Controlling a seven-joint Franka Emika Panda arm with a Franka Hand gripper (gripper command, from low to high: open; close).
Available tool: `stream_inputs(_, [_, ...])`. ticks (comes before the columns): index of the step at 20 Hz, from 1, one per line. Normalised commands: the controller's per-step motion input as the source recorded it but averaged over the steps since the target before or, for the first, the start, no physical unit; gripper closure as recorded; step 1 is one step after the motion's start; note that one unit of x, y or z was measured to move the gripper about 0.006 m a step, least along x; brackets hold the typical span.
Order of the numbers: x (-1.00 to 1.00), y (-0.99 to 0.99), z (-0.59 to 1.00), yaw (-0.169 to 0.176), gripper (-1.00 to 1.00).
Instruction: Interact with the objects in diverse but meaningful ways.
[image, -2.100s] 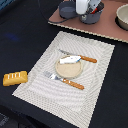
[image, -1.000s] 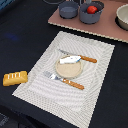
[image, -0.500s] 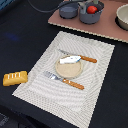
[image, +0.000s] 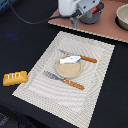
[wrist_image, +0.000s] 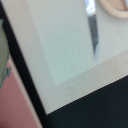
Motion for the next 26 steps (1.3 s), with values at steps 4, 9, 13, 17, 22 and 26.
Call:
stream_inputs(4, [-0.16,-0.87,-0.11,0.017,-1.0])
stream_inputs(9, [-0.51,-0.61,-0.33,0.061,-1.0])
stream_inputs(13, [-0.67,-0.54,-0.17,0.035,-1.0])
stream_inputs(17, [-0.8,-0.4,-0.2,0.036,-1.0])
stream_inputs(22, [-0.92,-0.3,-0.24,0.029,-1.0])
stream_inputs(26, [-0.89,-0.29,-0.2,0.04,-1.0])
